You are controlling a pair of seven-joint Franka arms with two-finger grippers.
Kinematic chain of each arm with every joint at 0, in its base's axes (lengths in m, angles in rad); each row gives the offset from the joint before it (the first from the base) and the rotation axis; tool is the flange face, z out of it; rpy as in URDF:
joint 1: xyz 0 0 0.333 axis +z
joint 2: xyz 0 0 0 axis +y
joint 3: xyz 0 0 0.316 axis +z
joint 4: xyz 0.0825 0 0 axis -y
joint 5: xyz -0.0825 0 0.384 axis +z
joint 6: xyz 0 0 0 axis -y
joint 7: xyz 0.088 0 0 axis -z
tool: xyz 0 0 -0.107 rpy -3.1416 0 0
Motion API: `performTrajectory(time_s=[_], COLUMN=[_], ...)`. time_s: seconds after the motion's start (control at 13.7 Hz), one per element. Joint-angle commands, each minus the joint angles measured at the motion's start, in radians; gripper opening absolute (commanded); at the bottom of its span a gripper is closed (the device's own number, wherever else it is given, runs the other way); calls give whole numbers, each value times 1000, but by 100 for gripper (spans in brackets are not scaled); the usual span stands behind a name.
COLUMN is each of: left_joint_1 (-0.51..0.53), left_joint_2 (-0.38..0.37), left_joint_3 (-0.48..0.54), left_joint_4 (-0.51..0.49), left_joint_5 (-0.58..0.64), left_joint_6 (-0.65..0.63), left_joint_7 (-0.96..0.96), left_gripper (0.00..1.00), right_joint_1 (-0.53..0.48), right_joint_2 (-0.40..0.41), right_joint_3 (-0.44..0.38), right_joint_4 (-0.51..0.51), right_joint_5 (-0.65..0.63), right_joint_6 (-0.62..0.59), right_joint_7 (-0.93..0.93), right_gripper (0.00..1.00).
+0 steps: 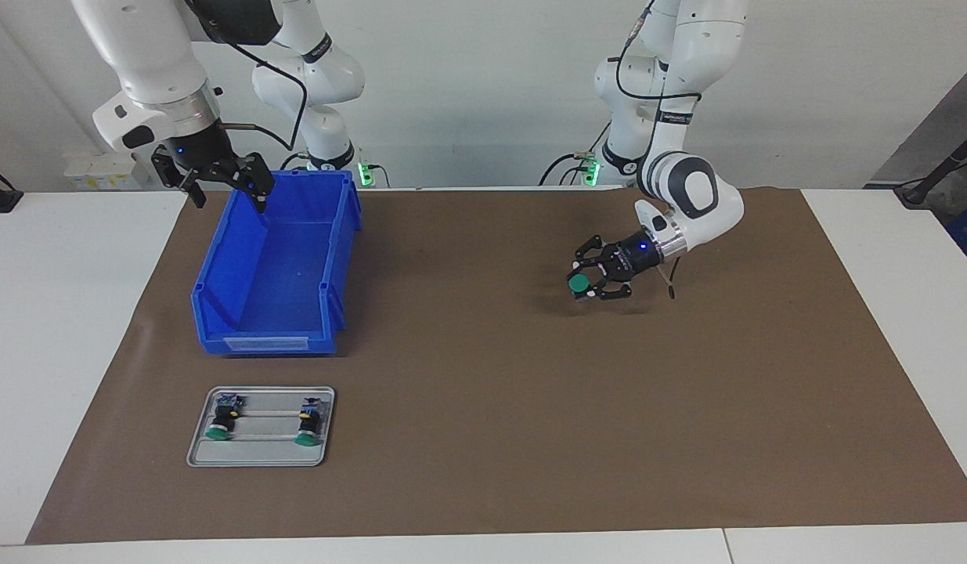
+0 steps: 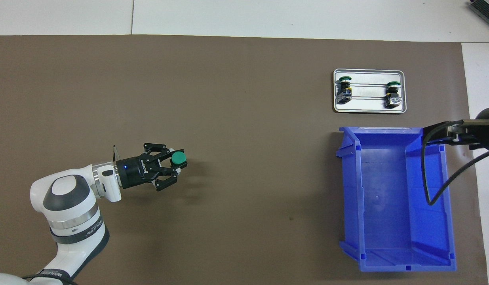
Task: Place and press button with both arms
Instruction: 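Lower the button onto the table and open the left gripper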
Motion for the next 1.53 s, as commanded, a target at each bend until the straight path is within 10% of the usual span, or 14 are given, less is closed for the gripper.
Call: performTrajectory(time_s=[0.0, 0.95, 1.46], left_joint_1=[69, 135, -21], left_joint_2=[-28, -70, -1], left_joint_3=[-1, -2, -7], left_joint_4=[-50, -135, -109], left_joint_5=[-23, -20, -193], left_joint_6=[-81, -192, -132], left_joint_7=[102, 273, 276], left_gripper=[3, 0, 0], right_joint_1=[-9, -9, -9], right_joint_2=[-22, -22, -22], right_joint_3=[8, 8, 8], right_joint_4=[-21, -21, -21], right_joint_5=[10, 10, 10], right_joint_6=[1, 1, 1], right_joint_7=[11, 11, 11], right_gripper=[100, 100, 100])
